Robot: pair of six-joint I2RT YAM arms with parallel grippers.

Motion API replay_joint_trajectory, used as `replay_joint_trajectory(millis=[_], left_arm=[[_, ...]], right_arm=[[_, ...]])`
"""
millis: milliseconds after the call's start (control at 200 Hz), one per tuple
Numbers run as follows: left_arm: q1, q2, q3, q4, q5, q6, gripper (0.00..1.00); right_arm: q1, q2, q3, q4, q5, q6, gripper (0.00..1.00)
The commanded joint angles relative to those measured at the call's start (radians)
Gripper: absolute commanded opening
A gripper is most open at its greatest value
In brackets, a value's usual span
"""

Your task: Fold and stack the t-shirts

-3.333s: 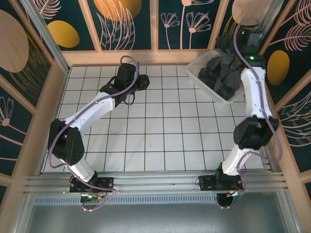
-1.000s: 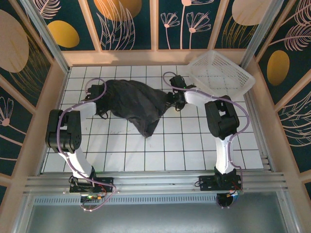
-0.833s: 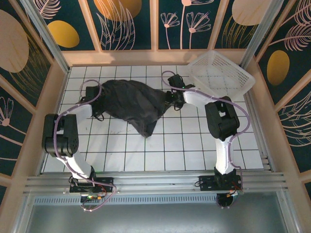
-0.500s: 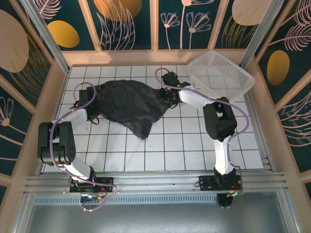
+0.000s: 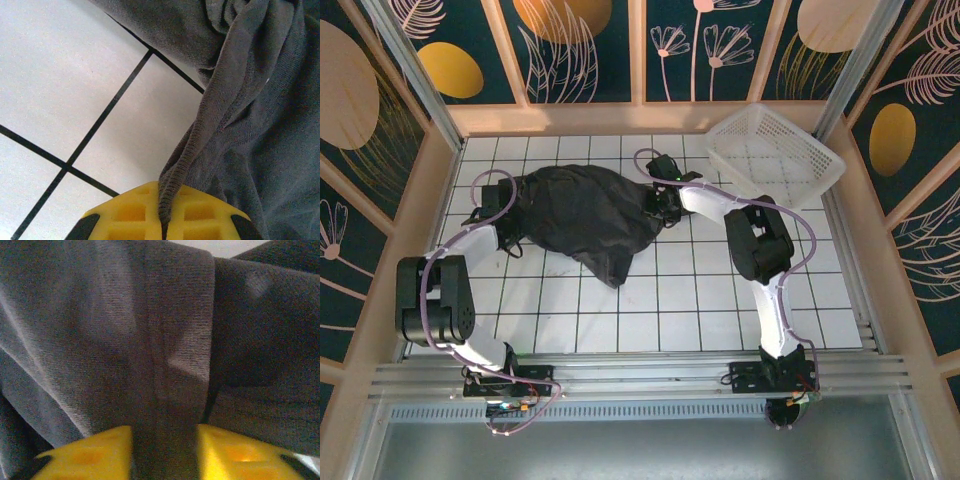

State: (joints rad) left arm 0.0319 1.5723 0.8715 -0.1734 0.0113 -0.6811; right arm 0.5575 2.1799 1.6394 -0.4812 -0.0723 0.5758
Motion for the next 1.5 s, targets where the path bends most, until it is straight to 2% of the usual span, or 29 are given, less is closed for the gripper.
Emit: replay_joint_trajectory(millis=[0, 65, 285, 475, 686, 766, 796, 921, 996, 1136, 1156, 1226, 1281, 1356, 1491], left_arm=[[0.006, -0.035, 0.007, -0.038, -0.032, 0.027, 0.00], [0.006, -0.041, 0.003, -0.044, -0.041, 0.029, 0.00], [0.018, -0.093, -0.027, -0.092, -0.118, 0.055, 0.00], [0.099, -0.158, -0.087, -0.134, -0.176, 0.067, 0.00], [0.176, -0.158, -0.117, -0.111, -0.137, 0.055, 0.00], [0.178, -0.141, -0.108, -0.103, -0.115, 0.048, 0.00], [0.178, -0.136, -0.104, -0.098, -0.097, 0.044, 0.00], [0.178, -0.112, -0.091, -0.073, -0.008, 0.050, 0.00], [0.178, -0.103, -0.088, -0.069, 0.034, 0.062, 0.00], [0.178, -0.111, -0.091, -0.053, 0.116, 0.094, 0.02], [0.177, -0.113, -0.090, -0.049, 0.125, 0.098, 0.03], [0.177, -0.122, -0.092, -0.048, 0.149, 0.111, 0.05], [0.178, -0.127, -0.097, -0.045, 0.157, 0.119, 0.03], [0.178, -0.127, -0.104, -0.043, 0.173, 0.123, 0.00], [0.178, -0.129, -0.117, -0.034, 0.214, 0.117, 0.00]], right_arm=[[0.005, -0.006, 0.019, -0.035, -0.003, 0.020, 0.18], [0.005, -0.021, 0.007, -0.032, 0.004, 0.034, 0.00], [0.007, -0.240, -0.076, -0.059, 0.100, 0.059, 0.00], [0.032, -0.508, -0.154, -0.144, 0.225, 0.069, 0.00], [0.033, -0.661, -0.214, -0.168, 0.328, 0.107, 0.00], [-0.005, -0.632, -0.197, -0.135, 0.321, 0.081, 0.00], [-0.051, -0.610, -0.181, -0.125, 0.310, 0.072, 0.00], [-0.157, -0.454, -0.066, -0.084, 0.258, 0.022, 0.00], [-0.203, -0.336, 0.059, -0.100, 0.213, -0.004, 0.00], [-0.253, -0.113, 0.356, -0.259, 0.163, -0.024, 0.00], [-0.257, -0.092, 0.391, -0.283, 0.161, -0.024, 0.05], [-0.249, -0.082, 0.420, -0.324, 0.189, -0.033, 0.37], [-0.233, -0.142, 0.337, -0.301, 0.226, -0.033, 0.52], [-0.210, -0.283, 0.114, -0.229, 0.253, -0.016, 0.61], [-0.162, -0.532, -0.293, -0.153, 0.268, 0.064, 0.62]])
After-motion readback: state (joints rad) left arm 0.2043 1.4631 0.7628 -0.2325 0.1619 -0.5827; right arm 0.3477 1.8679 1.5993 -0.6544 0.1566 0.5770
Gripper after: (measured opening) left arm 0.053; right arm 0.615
